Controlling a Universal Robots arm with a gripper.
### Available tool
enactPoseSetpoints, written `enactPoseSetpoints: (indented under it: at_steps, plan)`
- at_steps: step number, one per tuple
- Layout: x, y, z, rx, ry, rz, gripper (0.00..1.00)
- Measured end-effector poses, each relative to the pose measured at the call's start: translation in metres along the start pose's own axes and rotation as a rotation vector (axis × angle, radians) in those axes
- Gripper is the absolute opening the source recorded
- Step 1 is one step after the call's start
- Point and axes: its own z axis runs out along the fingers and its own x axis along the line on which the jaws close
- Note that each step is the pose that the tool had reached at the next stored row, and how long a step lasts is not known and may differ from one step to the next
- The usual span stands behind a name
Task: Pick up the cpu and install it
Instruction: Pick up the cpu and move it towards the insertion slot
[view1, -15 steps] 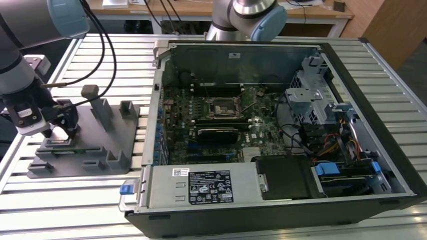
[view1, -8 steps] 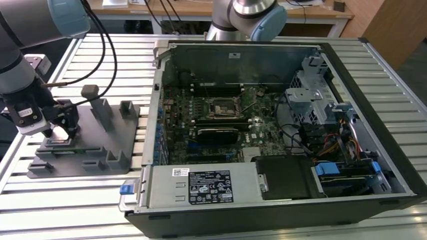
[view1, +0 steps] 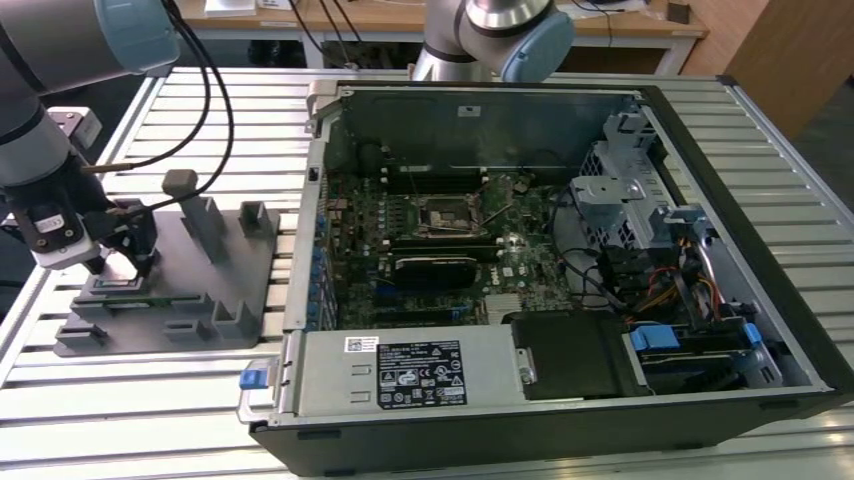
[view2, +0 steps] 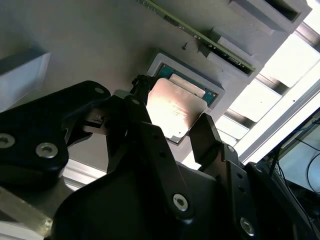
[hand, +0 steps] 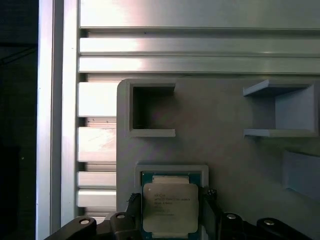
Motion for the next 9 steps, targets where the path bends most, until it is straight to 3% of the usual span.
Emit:
enactPoseSetpoints:
  at_steps: [9]
  plan:
    - [0.0002, 0.0, -0.0001, 0.0, -0.0001, 0.0, 0.58]
